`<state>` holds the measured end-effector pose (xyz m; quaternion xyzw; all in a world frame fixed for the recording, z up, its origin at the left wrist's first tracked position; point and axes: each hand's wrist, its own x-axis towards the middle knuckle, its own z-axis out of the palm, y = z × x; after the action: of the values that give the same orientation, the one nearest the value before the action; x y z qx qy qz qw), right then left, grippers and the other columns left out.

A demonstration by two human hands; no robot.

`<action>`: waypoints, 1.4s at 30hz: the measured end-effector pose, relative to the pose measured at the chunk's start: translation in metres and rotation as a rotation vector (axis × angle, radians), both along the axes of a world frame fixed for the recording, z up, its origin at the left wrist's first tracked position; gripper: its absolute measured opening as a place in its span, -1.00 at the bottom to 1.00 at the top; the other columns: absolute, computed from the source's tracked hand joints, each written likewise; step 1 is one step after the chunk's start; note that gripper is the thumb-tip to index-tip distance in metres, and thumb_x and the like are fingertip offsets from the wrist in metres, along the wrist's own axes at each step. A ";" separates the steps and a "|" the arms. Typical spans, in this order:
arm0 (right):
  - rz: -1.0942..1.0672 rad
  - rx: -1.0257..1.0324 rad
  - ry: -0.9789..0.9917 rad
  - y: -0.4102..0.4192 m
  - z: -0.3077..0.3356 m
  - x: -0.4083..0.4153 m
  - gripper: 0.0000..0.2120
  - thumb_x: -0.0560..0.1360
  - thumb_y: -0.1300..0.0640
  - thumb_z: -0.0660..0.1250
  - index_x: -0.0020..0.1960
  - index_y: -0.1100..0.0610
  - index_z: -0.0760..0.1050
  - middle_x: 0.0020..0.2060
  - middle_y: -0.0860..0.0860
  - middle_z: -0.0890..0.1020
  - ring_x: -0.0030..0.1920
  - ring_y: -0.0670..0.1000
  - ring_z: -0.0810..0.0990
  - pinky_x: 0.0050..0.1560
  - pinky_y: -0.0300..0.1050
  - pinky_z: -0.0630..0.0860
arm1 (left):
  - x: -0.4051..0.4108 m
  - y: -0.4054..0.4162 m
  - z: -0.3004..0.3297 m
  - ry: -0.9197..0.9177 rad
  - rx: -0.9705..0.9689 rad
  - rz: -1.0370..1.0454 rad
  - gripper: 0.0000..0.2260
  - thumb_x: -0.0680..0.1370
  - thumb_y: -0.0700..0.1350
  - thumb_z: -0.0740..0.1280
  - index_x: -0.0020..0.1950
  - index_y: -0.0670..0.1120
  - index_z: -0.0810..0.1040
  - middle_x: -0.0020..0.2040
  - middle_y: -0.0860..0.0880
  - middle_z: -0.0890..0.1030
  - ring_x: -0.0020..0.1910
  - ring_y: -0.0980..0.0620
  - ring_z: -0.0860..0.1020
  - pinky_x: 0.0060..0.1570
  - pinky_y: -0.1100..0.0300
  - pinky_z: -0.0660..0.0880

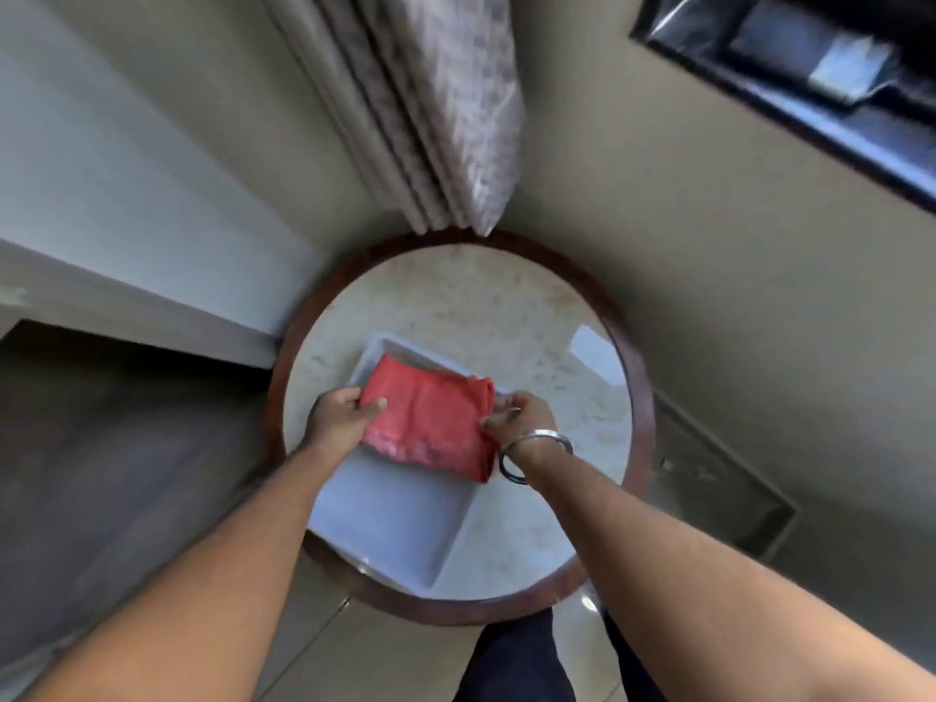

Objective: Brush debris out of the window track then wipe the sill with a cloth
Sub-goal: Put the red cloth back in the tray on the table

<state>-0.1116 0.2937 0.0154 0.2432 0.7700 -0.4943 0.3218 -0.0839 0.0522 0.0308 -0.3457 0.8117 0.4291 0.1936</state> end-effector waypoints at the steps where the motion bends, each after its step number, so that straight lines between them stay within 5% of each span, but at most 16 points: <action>1: 0.024 0.072 0.023 -0.001 -0.001 0.002 -0.77 0.36 0.29 0.44 0.02 0.25 0.58 -0.24 0.06 0.61 -0.19 0.02 0.56 -0.31 -0.42 0.41 | 0.002 -0.003 0.000 0.013 -0.050 -0.005 -0.84 0.50 -0.17 0.47 0.00 -0.23 0.62 -0.20 -0.04 0.61 -0.19 0.05 0.55 -0.17 0.19 0.47; 3: 0.078 0.177 0.061 0.003 0.009 0.005 -0.77 0.41 0.25 0.40 0.07 0.22 0.57 -0.14 0.11 0.68 -0.08 0.08 0.63 -0.07 -0.24 0.48 | 0.005 -0.007 0.011 0.029 -0.202 -0.074 -0.75 0.50 -0.10 0.47 0.14 -0.15 0.62 -0.03 -0.02 0.65 -0.04 0.01 0.61 0.01 0.17 0.51; 6: 0.089 0.227 0.150 0.026 0.046 0.005 -0.77 0.47 0.24 0.35 0.12 0.21 0.55 -0.05 0.16 0.70 0.00 0.15 0.66 0.05 -0.09 0.51 | -0.005 0.005 0.041 0.055 -0.316 -0.236 -0.68 0.56 -0.05 0.39 0.29 -0.09 0.58 0.21 -0.06 0.66 0.16 -0.07 0.62 0.17 0.02 0.53; 11: 0.089 0.383 0.585 0.099 0.145 -0.030 -0.84 0.44 0.22 0.37 0.02 0.14 0.58 -0.12 0.07 0.69 -0.13 0.10 0.67 -0.08 -0.16 0.50 | -0.084 0.088 0.116 0.285 -0.377 -0.592 -0.66 0.57 -0.02 0.32 0.34 -0.04 0.54 0.25 -0.09 0.61 0.20 -0.14 0.57 0.12 0.01 0.52; 15: 0.115 0.600 0.853 0.170 0.220 -0.076 -0.77 0.44 0.21 0.38 0.09 0.18 0.58 -0.01 0.15 0.66 0.00 0.19 0.62 0.09 0.04 0.53 | -0.161 0.182 0.187 0.578 -0.329 -0.774 -0.64 0.56 -0.02 0.34 0.35 -0.04 0.54 0.27 -0.09 0.59 0.24 -0.16 0.53 0.21 -0.03 0.48; 20: 0.196 0.771 0.763 0.234 0.266 -0.136 -0.64 0.48 0.08 0.34 0.26 0.12 0.49 0.20 0.13 0.58 0.21 0.20 0.53 0.24 0.06 0.45 | -0.234 0.272 0.241 0.686 -0.419 -1.029 -0.54 0.56 0.03 0.33 0.46 0.00 0.41 0.47 -0.02 0.42 0.43 -0.12 0.36 0.39 -0.09 0.34; 29: 0.504 1.011 0.657 0.261 0.255 -0.167 -0.73 0.48 0.01 0.32 0.15 0.07 0.48 0.07 0.09 0.59 0.09 0.21 0.56 0.00 0.02 0.48 | -0.277 0.301 0.255 0.552 -0.906 -1.429 -0.40 0.53 0.19 0.34 0.52 0.04 0.31 0.34 -0.08 0.52 0.29 -0.17 0.48 0.21 -0.15 0.40; 33: 0.598 0.958 0.602 0.260 0.255 -0.165 -0.77 0.52 0.04 0.30 0.14 0.07 0.54 0.07 0.12 0.57 0.10 0.23 0.56 0.03 0.03 0.50 | -0.274 0.298 0.261 0.553 -1.011 -1.533 -0.46 0.50 0.22 0.37 0.40 0.01 0.44 0.24 -0.09 0.49 0.22 -0.14 0.47 0.17 -0.09 0.43; 36: 0.697 0.913 0.668 0.247 0.260 -0.151 -0.83 0.41 0.09 0.30 -0.07 0.15 0.58 -0.09 0.15 0.59 -0.03 0.23 0.59 -0.15 -0.08 0.45 | -0.255 0.280 0.262 0.619 -0.975 -1.547 -0.50 0.43 0.25 0.42 0.28 0.04 0.51 0.20 -0.05 0.49 0.18 -0.10 0.47 0.13 -0.03 0.42; 39: 0.774 0.803 0.692 0.215 0.258 -0.123 -0.88 0.33 0.09 0.29 -0.23 0.13 0.52 -0.23 0.12 0.57 -0.15 0.22 0.58 -0.28 -0.13 0.34 | -0.219 0.236 0.253 0.673 -0.981 -1.569 -0.56 0.39 0.23 0.35 0.18 0.04 0.55 0.14 -0.02 0.54 0.07 -0.10 0.51 -0.01 0.02 0.39; 42: 0.856 0.669 0.646 0.160 0.234 -0.090 -0.87 0.33 0.08 0.30 -0.20 0.12 0.52 -0.21 0.09 0.56 -0.14 0.22 0.59 -0.24 -0.08 0.44 | -0.165 0.166 0.234 0.594 -0.889 -1.561 -0.60 0.36 0.19 0.28 0.09 0.01 0.58 0.00 -0.04 0.60 -0.06 -0.12 0.56 -0.12 0.01 0.46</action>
<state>-0.2011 0.4539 0.2490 -0.1603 0.9703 -0.1028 0.1489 -0.2487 0.2186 0.2646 0.3765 0.9189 -0.0998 0.0619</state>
